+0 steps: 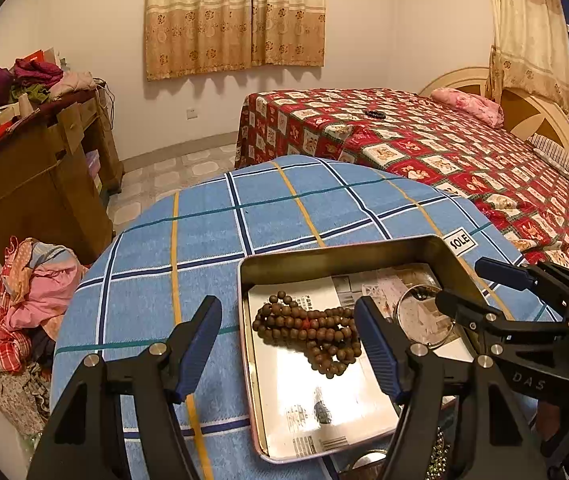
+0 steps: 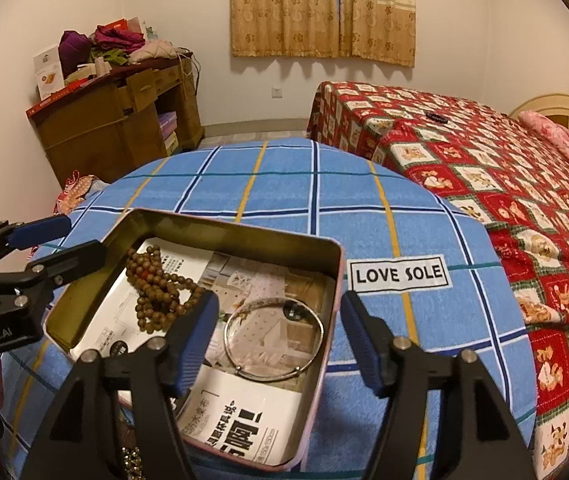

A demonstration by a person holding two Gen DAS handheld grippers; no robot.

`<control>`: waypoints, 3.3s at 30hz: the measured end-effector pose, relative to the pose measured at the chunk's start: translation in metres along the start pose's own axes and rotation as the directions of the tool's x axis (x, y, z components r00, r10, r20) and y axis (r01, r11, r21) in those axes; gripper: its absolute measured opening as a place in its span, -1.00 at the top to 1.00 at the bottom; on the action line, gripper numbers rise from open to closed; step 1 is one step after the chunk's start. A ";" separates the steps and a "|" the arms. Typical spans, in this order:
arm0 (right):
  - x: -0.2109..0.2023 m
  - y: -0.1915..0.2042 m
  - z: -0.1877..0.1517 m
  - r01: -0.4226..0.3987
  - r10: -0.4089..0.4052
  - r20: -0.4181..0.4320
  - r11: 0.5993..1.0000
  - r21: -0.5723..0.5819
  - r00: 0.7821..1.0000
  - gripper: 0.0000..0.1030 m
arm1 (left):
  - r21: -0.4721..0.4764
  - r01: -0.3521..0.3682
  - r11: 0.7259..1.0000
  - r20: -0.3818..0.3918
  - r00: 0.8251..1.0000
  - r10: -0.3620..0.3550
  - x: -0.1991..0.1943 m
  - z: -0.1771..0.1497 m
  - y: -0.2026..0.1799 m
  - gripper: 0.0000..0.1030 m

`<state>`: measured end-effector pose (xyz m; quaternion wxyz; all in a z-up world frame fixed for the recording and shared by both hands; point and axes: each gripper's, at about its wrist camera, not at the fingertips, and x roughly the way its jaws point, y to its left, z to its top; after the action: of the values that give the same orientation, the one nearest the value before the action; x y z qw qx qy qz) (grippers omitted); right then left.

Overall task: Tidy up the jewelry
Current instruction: 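Lift both open grippers out of the tin back toward the jewelry pile, then close the right gripper on the pearl necklace while the left gripper grasps the dark bead bracelet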

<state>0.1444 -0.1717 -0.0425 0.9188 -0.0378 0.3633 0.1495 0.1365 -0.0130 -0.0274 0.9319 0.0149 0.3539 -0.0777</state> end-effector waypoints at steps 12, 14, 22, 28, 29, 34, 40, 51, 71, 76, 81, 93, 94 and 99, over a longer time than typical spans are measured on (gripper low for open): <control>-0.007 0.002 -0.006 0.001 -0.001 0.000 1.000 -0.003 1.000 -0.28 | -0.006 0.007 1.000 0.008 1.000 -0.006 -0.010 -0.003 -0.002 -0.34; -0.008 0.001 -0.007 0.003 -0.003 0.000 1.000 -0.003 1.000 -0.28 | -0.010 0.007 1.000 0.011 1.000 -0.007 -0.013 -0.004 -0.002 -0.34; -0.012 0.002 -0.009 0.004 -0.004 -0.002 1.000 -0.004 1.000 -0.29 | -0.020 0.016 1.000 0.004 1.000 -0.016 -0.023 -0.014 -0.005 -0.35; -0.019 -0.001 -0.018 0.007 -0.007 -0.005 1.000 -0.006 1.000 -0.30 | -0.022 0.023 0.999 0.003 1.000 -0.023 -0.032 -0.023 -0.004 -0.35; -0.020 -0.001 -0.020 0.009 -0.009 -0.007 1.000 -0.006 1.000 -0.30 | -0.022 0.024 0.999 0.004 1.000 -0.024 -0.035 -0.025 -0.005 -0.35; -0.030 -0.001 -0.029 0.007 -0.007 -0.012 1.000 0.004 1.000 -0.31 | -0.021 0.022 1.000 0.000 1.000 -0.022 -0.044 -0.037 -0.006 -0.35; -0.040 0.000 -0.039 0.011 -0.011 -0.011 1.000 0.000 1.000 -0.32 | -0.005 0.004 1.000 -0.001 1.000 -0.004 -0.054 -0.050 -0.004 -0.35; -0.053 -0.004 -0.066 0.033 -0.033 -0.025 0.999 0.008 0.999 -0.58 | 0.008 -0.003 1.000 -0.081 0.997 0.003 -0.055 -0.095 -0.008 -0.34; -0.059 -0.007 -0.099 0.039 -0.038 -0.063 0.999 0.019 0.997 -0.57 | 0.038 0.048 0.998 -0.106 0.993 -0.043 -0.056 -0.112 -0.029 -0.34; -0.052 -0.009 -0.105 0.029 -0.027 -0.105 0.999 0.021 0.994 -0.14 | 0.060 0.084 0.995 -0.128 0.989 -0.076 -0.056 -0.116 -0.037 0.05; -0.053 -0.010 -0.107 0.004 -0.001 -0.114 0.999 0.033 0.993 0.10 | 0.059 0.097 0.994 -0.149 0.985 -0.087 -0.055 -0.126 -0.039 0.20; -0.055 -0.003 -0.110 0.004 -0.001 -0.134 1.000 0.023 0.991 0.16 | 0.024 0.092 0.995 -0.136 0.987 -0.088 -0.064 -0.127 -0.029 0.28; -0.057 -0.004 -0.110 0.005 -0.002 -0.133 1.000 0.025 0.991 0.16 | 0.028 0.093 0.995 -0.133 0.987 -0.089 -0.066 -0.127 -0.030 0.28; -0.067 -0.007 -0.109 0.024 -0.019 -0.119 0.999 0.034 0.993 0.16 | 0.046 0.118 0.992 -0.145 0.983 -0.111 -0.069 -0.131 -0.038 0.28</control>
<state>0.0284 -0.2142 -0.0773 0.8978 -0.0344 0.4193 0.1307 -0.0069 -0.0302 -0.0787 0.8975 0.0252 0.4177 -0.1395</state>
